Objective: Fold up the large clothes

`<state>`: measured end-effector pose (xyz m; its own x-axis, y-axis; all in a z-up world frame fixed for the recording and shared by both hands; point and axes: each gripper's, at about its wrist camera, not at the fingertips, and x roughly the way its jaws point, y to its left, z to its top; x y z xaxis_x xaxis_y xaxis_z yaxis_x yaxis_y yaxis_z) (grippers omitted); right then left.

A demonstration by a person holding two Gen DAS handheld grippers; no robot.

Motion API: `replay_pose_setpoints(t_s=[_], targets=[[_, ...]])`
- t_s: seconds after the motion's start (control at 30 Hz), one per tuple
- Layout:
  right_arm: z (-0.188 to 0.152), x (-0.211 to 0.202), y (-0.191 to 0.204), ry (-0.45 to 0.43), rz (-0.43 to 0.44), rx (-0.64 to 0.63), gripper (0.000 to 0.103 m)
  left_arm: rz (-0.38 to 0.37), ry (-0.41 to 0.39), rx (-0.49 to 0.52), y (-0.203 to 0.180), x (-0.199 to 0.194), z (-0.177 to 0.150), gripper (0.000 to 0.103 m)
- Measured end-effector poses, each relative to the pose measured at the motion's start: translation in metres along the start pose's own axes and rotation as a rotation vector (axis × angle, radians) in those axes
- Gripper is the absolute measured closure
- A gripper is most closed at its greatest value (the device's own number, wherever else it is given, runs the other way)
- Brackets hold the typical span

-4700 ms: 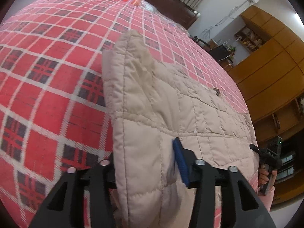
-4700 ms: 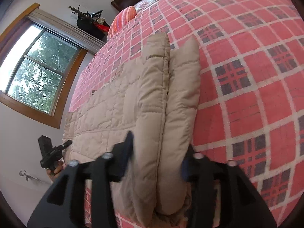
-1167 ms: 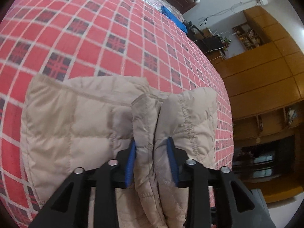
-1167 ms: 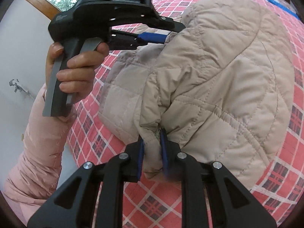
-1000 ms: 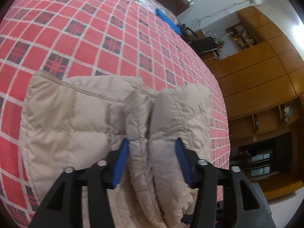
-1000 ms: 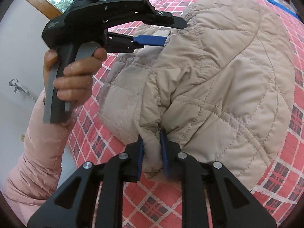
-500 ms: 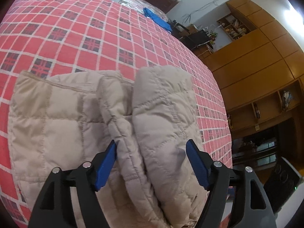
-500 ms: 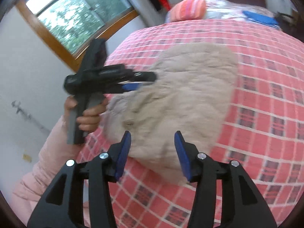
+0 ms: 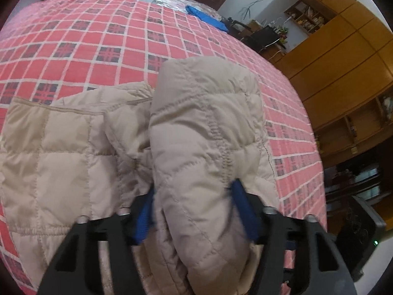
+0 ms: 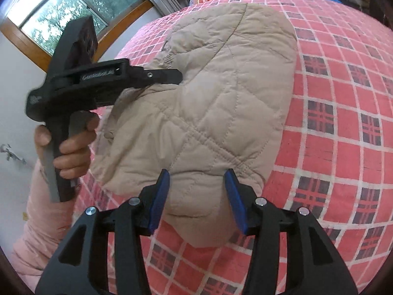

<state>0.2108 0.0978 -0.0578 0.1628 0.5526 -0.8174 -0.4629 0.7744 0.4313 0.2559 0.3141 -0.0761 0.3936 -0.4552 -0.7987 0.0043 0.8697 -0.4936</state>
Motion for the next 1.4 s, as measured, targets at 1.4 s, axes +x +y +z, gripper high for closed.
replay_pose_setpoints(t_s=[1.4], targets=[[0.003,0.025,0.046,0.065,0.050,-0.048,0.044,-0.267,-0.135,-0.113,0.153,-0.087,-0.035,0.069]])
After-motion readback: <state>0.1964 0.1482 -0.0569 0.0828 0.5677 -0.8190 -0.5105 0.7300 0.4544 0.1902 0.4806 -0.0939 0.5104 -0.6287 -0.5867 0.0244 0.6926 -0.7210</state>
